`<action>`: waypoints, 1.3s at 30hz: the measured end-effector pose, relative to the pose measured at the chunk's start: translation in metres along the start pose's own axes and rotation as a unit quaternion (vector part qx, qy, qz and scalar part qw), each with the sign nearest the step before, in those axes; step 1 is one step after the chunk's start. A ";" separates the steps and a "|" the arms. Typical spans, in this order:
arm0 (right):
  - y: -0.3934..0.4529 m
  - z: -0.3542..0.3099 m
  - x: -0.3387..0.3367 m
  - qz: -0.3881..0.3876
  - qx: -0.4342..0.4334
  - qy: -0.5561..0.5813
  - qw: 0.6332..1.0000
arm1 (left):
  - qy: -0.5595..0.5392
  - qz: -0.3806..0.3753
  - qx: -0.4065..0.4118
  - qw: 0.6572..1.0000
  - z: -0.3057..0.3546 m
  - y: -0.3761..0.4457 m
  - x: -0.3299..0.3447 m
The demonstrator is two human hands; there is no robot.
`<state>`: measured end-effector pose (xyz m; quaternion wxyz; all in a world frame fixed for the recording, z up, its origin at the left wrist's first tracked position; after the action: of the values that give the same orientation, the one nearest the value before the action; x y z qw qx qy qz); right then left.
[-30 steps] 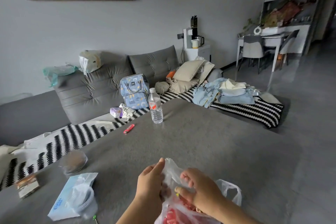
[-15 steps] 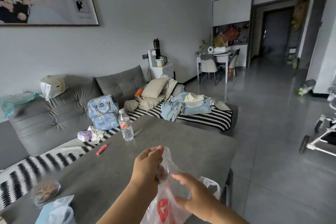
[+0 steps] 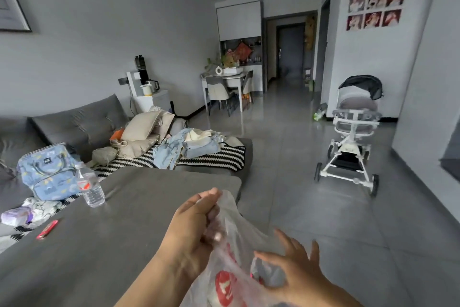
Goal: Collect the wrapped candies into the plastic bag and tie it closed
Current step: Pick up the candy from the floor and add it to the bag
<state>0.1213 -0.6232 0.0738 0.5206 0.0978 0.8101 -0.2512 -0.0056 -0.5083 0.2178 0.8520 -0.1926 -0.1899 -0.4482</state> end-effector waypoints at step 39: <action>0.020 0.459 -0.169 0.008 0.234 0.017 0.972 | 0.041 -0.106 -0.134 0.984 -0.167 0.343 0.289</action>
<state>0.5687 -0.8223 0.0664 0.4718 0.2276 0.7366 -0.4279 0.4587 -0.6117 0.1648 0.7733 -0.2654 -0.1122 -0.5648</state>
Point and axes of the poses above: each hand's wrist, its own y-axis towards the middle knuckle, its own x-axis out of the palm, z = x × y, the point moved 8 cm from there along y, towards the middle knuckle, and after that the axes turned 14 degrees about -z, right-handed, at the moved point
